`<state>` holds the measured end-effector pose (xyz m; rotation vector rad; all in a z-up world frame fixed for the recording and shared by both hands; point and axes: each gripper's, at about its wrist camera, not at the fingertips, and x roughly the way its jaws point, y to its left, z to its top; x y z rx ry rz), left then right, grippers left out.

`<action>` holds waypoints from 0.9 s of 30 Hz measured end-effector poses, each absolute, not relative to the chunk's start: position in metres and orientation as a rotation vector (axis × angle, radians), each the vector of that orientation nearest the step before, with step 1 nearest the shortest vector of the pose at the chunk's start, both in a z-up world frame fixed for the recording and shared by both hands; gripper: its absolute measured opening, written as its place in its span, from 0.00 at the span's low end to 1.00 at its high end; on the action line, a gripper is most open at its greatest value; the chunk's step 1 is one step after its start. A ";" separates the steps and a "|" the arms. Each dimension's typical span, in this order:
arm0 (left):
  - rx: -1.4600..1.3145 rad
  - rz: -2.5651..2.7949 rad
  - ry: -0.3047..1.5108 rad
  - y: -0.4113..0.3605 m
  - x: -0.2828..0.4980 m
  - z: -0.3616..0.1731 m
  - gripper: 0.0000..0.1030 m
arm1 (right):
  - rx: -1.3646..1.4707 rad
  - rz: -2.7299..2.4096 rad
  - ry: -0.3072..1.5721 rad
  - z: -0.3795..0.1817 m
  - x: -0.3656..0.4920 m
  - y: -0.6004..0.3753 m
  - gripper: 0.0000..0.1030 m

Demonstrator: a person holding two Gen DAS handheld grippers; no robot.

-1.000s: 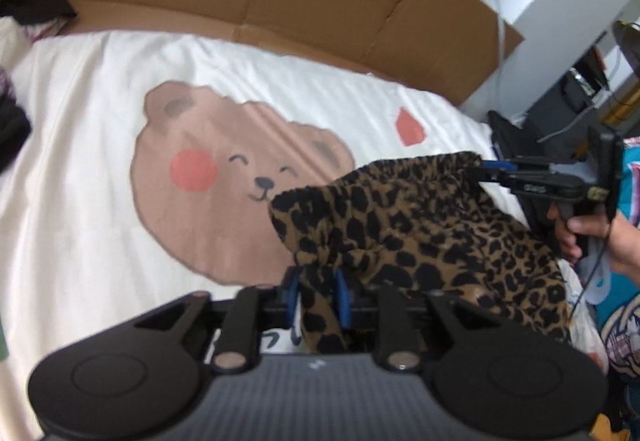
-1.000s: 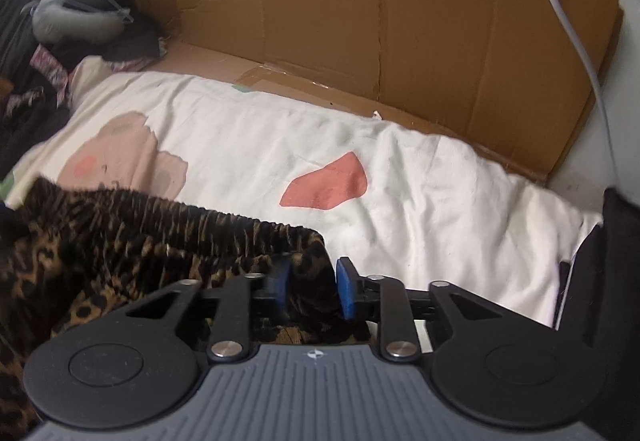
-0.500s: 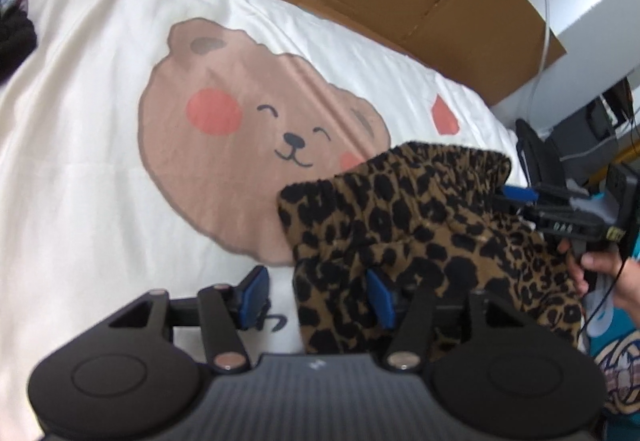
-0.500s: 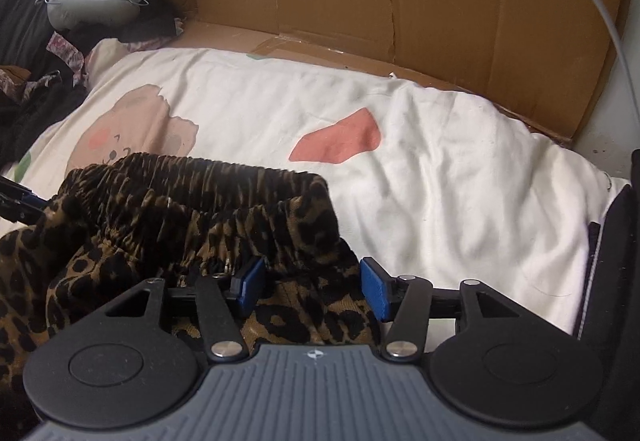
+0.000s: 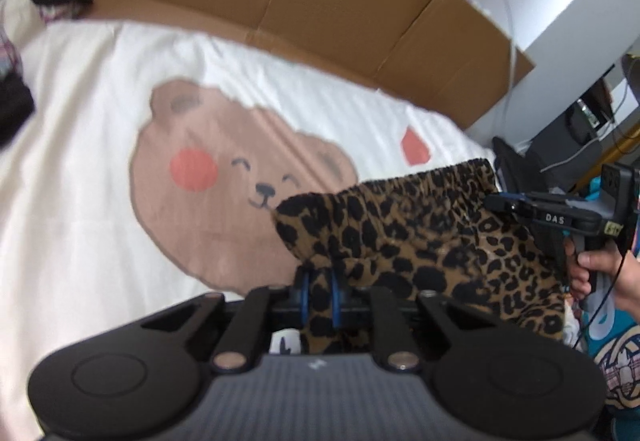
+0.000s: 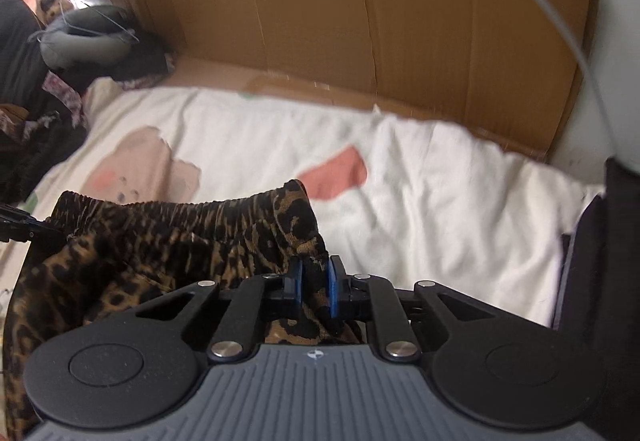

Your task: Fold clothes

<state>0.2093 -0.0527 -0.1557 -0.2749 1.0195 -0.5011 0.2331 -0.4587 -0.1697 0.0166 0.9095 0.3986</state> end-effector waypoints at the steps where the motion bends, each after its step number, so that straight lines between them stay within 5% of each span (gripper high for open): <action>1: -0.267 -0.506 1.003 -0.052 0.207 -0.148 0.11 | 0.007 0.399 0.895 -0.162 0.230 -0.458 0.11; 27: -0.007 -0.679 0.546 -0.045 0.084 0.115 0.09 | -0.022 0.377 0.474 0.107 0.062 -0.474 0.09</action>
